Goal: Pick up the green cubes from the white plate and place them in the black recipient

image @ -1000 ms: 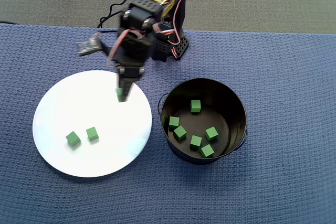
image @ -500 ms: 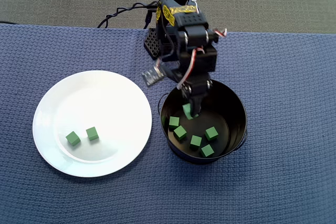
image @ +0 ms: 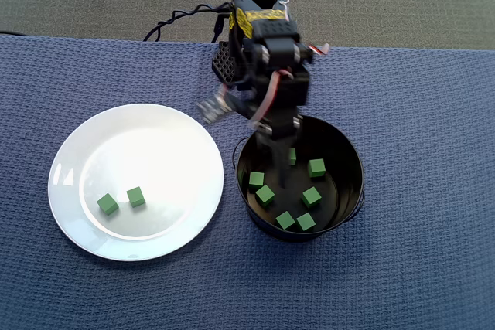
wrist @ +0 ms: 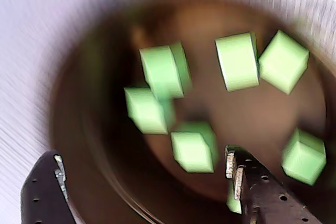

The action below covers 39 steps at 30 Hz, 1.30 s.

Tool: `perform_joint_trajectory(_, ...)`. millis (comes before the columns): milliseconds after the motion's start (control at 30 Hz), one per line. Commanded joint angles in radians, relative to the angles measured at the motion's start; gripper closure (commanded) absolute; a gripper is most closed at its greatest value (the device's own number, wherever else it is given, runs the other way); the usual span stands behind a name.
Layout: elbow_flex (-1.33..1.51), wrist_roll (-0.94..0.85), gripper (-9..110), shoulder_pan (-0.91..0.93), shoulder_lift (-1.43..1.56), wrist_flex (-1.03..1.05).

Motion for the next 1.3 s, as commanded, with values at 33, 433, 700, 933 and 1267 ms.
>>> perform_joint_trajectory(33,-0.216,-0.196,72,0.192,-0.106,0.060)
perform_joint_trajectory(433,-0.072,-0.804,71,0.557,-0.439,-0.288)
perform_joint_trajectory(700,0.029,-0.856,69,0.629,-0.482,-0.410)
perform_joint_trajectory(933,-0.037,-0.801,72,0.673,-0.588,-0.403)
perform_joint_trajectory(1267,-0.118,-0.744,74,0.689,-0.672,-0.408)
